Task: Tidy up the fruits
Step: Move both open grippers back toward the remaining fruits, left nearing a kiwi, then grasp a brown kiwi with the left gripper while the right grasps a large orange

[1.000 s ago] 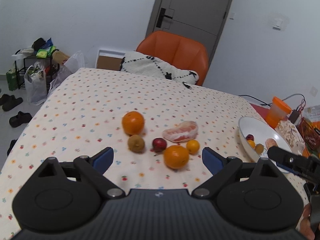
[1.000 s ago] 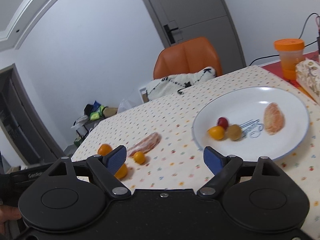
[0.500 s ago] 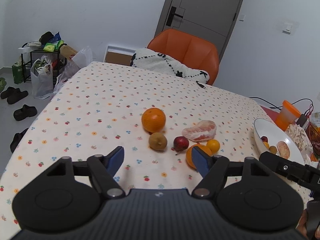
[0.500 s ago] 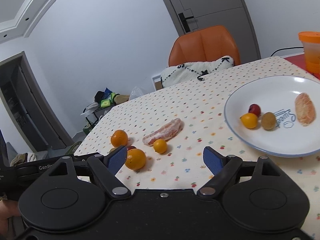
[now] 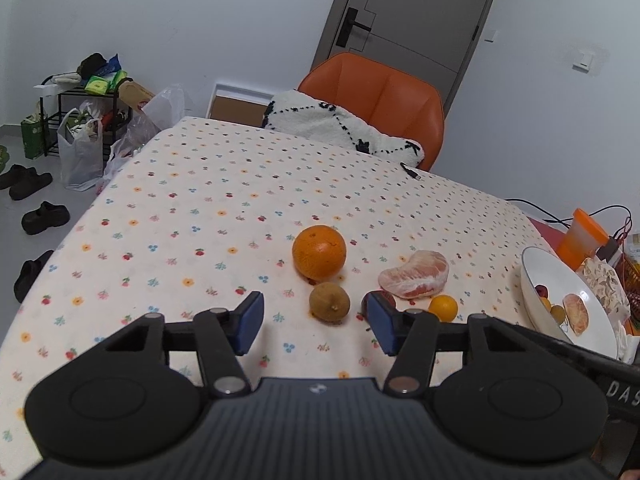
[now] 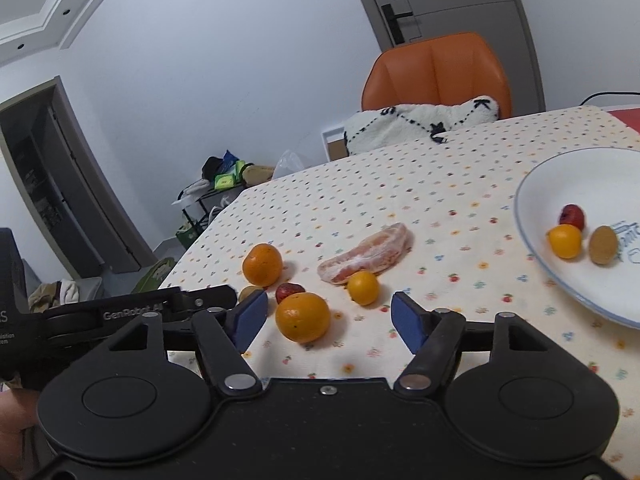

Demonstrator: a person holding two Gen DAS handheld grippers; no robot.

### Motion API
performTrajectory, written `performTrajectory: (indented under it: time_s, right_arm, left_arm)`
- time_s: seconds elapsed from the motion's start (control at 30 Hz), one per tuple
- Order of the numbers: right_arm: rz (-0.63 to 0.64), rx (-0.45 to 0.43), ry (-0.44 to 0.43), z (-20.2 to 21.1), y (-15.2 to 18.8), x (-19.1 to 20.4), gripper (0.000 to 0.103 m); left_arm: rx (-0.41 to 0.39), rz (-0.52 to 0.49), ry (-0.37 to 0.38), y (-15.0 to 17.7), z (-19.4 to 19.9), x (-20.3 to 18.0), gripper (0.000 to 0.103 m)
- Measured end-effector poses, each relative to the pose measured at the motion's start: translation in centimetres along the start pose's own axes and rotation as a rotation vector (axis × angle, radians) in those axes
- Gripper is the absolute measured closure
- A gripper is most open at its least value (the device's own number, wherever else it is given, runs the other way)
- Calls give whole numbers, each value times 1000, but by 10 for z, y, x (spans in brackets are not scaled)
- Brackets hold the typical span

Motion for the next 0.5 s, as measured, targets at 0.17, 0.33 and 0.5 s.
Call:
performTrajectory:
  time_s: [0.17, 0.33, 0.5]
  right_arm:
    - [-5, 27, -9, -12, 3, 2, 43]
    - [-14, 51, -22, -25, 6, 3, 47]
    - [-16, 66, -29, -36, 7, 5, 47]
  left_arm:
    - [13, 8, 5, 0, -11, -1, 51]
    - [33, 14, 9, 1, -22, -1, 56]
    - [41, 22, 37, 2, -30, -1, 59]
Point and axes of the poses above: each gripper's, at about its wrist camera, not at the fingertips, and z roughly against the way its jaws point, x to its left, y to its underside, the point moved 5 cm from there along -z, roughly the way its jaws point, and after that the axes turned 9 degrees about -y, right-handed, at the moved point
